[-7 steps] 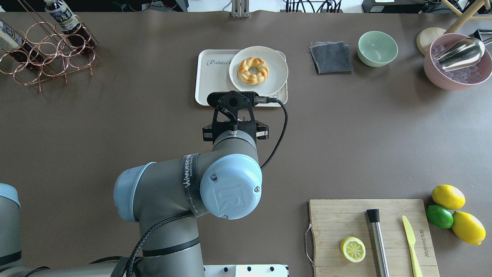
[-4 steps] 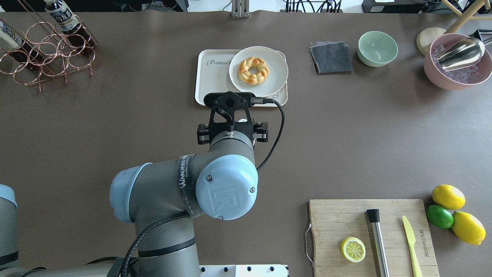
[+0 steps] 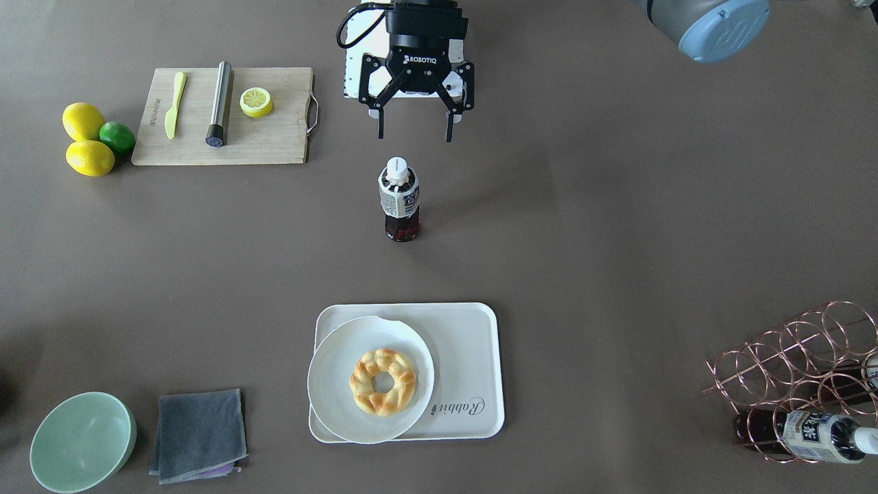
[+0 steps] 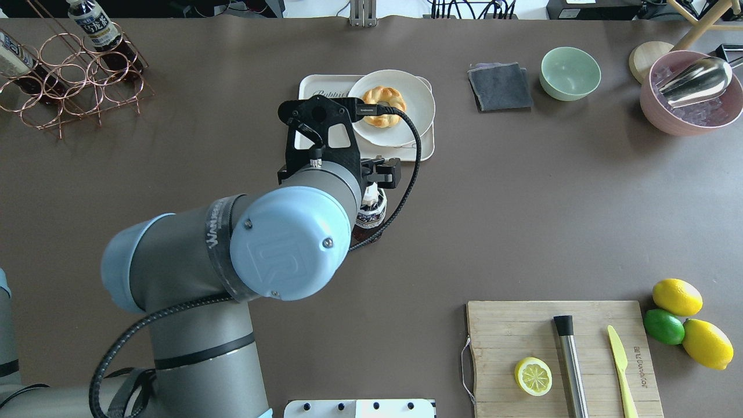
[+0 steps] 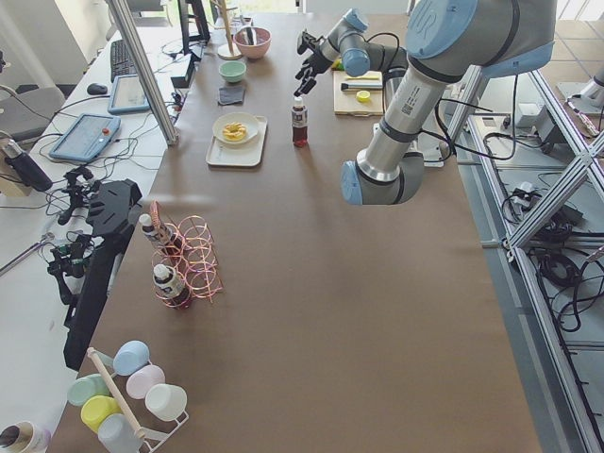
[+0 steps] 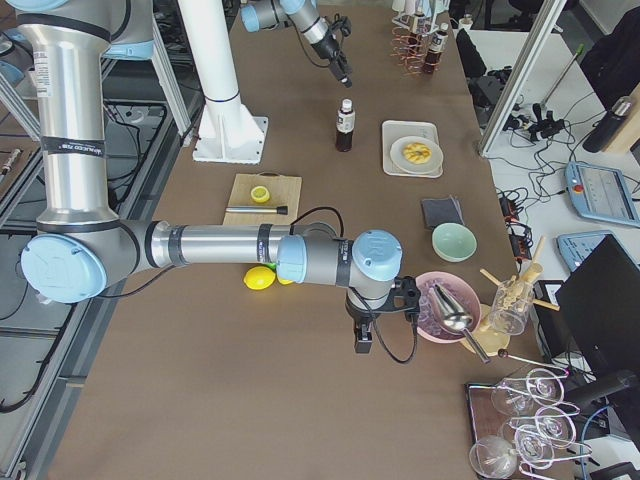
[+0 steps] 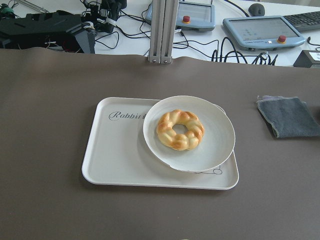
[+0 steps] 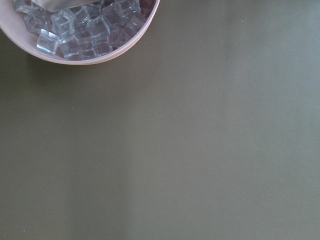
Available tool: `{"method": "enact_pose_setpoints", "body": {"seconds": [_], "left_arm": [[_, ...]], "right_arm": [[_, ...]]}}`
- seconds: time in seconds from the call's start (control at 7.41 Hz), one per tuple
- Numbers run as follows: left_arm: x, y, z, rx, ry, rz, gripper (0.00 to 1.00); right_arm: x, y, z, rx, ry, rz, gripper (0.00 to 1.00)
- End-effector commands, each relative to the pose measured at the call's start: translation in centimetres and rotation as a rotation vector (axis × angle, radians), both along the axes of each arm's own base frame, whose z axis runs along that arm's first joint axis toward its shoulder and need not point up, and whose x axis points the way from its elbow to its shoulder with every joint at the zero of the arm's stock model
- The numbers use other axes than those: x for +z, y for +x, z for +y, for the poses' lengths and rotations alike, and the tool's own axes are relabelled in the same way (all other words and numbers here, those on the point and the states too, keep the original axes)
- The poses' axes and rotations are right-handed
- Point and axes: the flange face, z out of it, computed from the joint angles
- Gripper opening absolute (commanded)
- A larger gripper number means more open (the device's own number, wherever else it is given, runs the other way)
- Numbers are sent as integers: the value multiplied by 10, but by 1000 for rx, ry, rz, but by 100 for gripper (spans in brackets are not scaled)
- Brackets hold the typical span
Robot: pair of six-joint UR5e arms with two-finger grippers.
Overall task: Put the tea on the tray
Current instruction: 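Carry the tea bottle toward the tray and lower it beside the tray, then open the left gripper and withdraw the left arm toward the rack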
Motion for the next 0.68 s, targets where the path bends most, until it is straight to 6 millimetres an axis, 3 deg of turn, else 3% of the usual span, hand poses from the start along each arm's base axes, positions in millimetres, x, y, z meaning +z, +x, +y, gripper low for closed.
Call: {"method": "enact_pose_setpoints", "body": {"seconds": [0.0, 0.14, 0.27, 0.41, 0.54], "left_arm": [[9, -69, -50, 61, -11, 60, 98], [45, -88, -71, 49, 9, 74, 98], [74, -123, -102, 47, 69, 33, 98], [93, -156, -124, 66, 60, 4, 98], [99, -175, -136, 81, 57, -9, 98]], "right_arm": [[-3, 0, -3, 4, 1, 0, 100], [-6, 0, -5, 4, 9, 0, 100], [-8, 0, -5, 4, 12, 0, 100], [-11, 0, -6, 5, 17, -1, 100], [-16, 0, -9, 7, 25, -1, 100]]}}
